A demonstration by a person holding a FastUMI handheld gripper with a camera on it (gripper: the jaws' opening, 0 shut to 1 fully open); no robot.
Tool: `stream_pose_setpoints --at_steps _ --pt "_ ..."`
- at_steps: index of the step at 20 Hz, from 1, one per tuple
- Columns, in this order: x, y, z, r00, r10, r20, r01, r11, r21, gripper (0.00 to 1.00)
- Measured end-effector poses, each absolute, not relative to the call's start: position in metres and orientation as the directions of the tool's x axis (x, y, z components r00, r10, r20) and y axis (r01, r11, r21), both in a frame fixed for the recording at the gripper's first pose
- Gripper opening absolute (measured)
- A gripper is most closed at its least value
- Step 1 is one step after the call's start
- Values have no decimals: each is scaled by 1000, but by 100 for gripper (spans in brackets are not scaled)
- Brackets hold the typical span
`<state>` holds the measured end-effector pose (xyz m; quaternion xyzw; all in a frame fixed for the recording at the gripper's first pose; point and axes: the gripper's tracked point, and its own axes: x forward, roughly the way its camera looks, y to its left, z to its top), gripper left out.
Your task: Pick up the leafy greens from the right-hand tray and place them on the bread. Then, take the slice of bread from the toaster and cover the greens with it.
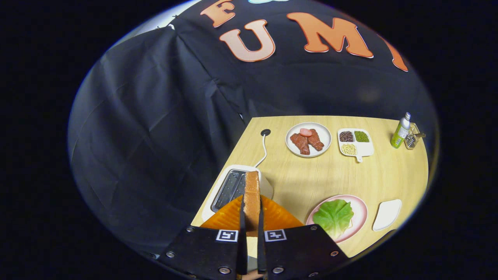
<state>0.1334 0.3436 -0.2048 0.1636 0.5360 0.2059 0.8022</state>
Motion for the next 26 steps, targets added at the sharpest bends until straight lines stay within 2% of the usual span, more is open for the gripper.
stream_pose_setpoints --at_steps 13,20,26 --pt "104 262 -259 296 581 -758 -67 804 590 10" --pt "84 248 -293 259 642 -722 -45 754 655 10" --pt "74 229 -327 267 665 -697 -13 726 688 10"
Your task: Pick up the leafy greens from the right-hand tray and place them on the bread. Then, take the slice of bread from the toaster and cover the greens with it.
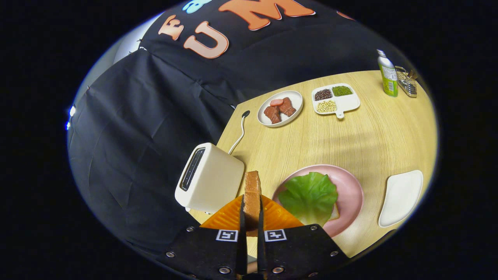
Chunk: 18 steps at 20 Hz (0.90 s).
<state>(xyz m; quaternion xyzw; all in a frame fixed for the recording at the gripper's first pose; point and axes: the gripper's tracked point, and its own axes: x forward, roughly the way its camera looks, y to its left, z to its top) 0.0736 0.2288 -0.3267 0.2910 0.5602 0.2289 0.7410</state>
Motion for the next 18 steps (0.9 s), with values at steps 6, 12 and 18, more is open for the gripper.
stream_pose_setpoints --at_steps 6,12,18 --pt "62 202 -380 262 646 -717 26 738 675 10" --pt "55 185 -412 258 646 -718 45 734 677 10" --pt "53 178 -434 270 682 -679 121 676 727 13"
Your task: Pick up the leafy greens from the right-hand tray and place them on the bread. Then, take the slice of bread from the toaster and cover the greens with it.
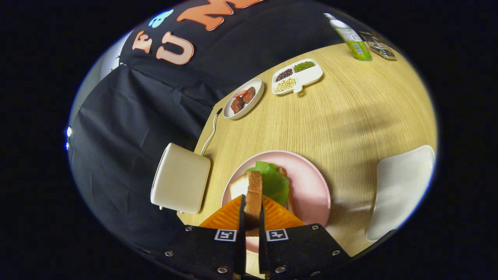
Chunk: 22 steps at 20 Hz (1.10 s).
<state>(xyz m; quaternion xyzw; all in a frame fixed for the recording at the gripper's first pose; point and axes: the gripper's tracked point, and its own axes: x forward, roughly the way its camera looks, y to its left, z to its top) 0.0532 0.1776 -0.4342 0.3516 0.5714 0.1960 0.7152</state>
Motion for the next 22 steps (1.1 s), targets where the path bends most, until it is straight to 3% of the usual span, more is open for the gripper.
stream_pose_setpoints --at_steps 3,6,11,16,22 --pt "53 170 -444 285 678 -678 146 668 729 19" --pt "52 160 -456 297 648 -701 147 695 704 37" --pt "57 148 -443 351 605 -714 98 735 671 53" --pt "74 121 -417 481 475 -737 6 839 545 71" --pt "94 86 -333 661 328 -675 -69 922 380 90"
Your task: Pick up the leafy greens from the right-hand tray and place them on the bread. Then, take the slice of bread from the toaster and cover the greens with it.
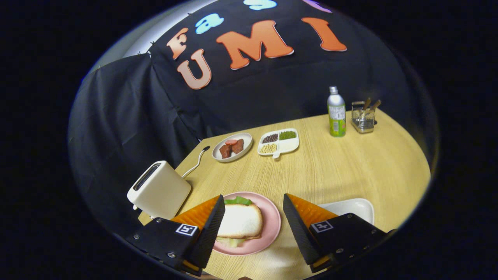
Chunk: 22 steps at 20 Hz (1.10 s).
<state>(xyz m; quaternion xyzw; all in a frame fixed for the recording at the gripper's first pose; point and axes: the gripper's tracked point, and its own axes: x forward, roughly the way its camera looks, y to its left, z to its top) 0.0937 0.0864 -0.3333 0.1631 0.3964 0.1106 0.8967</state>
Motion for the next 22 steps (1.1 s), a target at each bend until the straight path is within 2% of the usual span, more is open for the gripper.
stream_pose_setpoints --at_steps 4,9,18,22 --pt "95 62 -258 784 230 -576 -95 963 254 97" --pt "86 38 -174 890 138 -434 -76 985 158 98" --pt "55 28 -59 964 49 -260 -29 996 82 98" --pt "24 50 -40 964 137 -228 -108 985 137 98"
